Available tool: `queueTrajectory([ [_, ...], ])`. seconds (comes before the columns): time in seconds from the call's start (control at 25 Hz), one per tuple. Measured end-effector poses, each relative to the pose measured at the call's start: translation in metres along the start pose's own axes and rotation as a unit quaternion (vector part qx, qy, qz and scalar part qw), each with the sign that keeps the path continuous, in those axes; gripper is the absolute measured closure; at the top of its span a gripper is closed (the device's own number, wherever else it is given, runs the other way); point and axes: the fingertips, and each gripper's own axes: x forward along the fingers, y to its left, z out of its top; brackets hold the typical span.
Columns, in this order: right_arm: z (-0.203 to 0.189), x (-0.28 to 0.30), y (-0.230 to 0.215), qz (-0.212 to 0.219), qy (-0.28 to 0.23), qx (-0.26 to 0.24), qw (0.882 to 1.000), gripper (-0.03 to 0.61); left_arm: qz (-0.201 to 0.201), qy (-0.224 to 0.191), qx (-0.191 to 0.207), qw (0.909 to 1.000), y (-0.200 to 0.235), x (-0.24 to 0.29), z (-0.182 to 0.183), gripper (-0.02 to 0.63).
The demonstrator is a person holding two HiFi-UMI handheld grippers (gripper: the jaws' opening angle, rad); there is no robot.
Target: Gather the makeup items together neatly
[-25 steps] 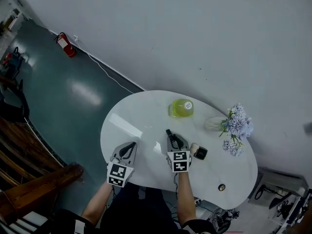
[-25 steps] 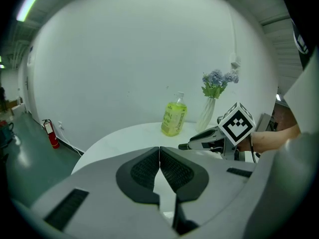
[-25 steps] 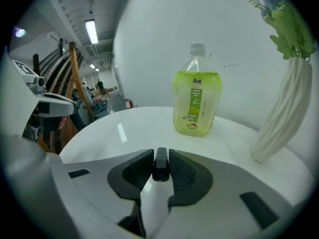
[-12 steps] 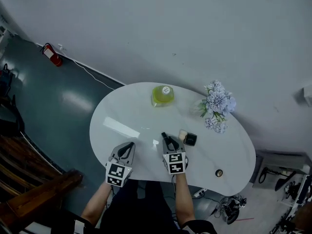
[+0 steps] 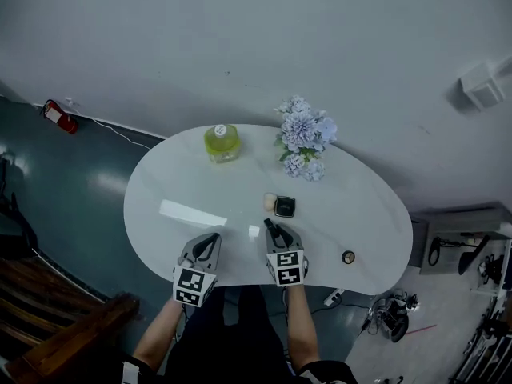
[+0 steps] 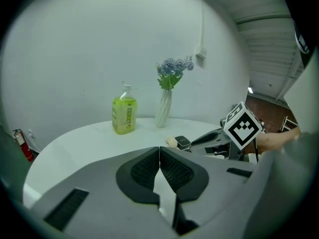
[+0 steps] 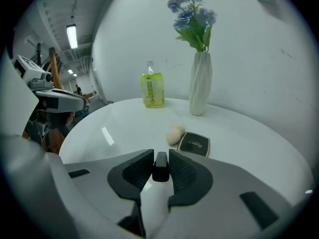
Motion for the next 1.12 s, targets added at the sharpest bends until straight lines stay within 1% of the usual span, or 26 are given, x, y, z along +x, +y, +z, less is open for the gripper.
queueTrajectory([
  [0.08,-0.013,-0.01,-0.014,-0.012,0.002,0.009,1.0,0.466,-0.011,0.002,0.008,0.9999,-0.016,0.006,0.001,0.594],
  [0.32,-0.038,-0.041,-0.047,-0.043,-0.005,0.045,0.998,0.468,-0.047,0.006,0.031,0.9984,-0.059,0.023,0.005,0.594],
  [0.64,-0.079,-0.078,-0.093,-0.087,-0.005,0.082,0.993,0.468,-0.094,0.018,0.059,0.9936,-0.116,0.047,0.007,0.594],
  [0.84,-0.107,-0.1,-0.12,-0.113,-0.003,0.11,0.988,0.468,-0.121,0.024,0.075,0.9895,-0.15,0.061,0.007,0.594],
  [1.12,-0.138,-0.123,-0.155,-0.146,-0.008,0.154,0.977,0.468,-0.153,0.038,0.098,0.9826,-0.19,0.08,0.005,0.594],
])
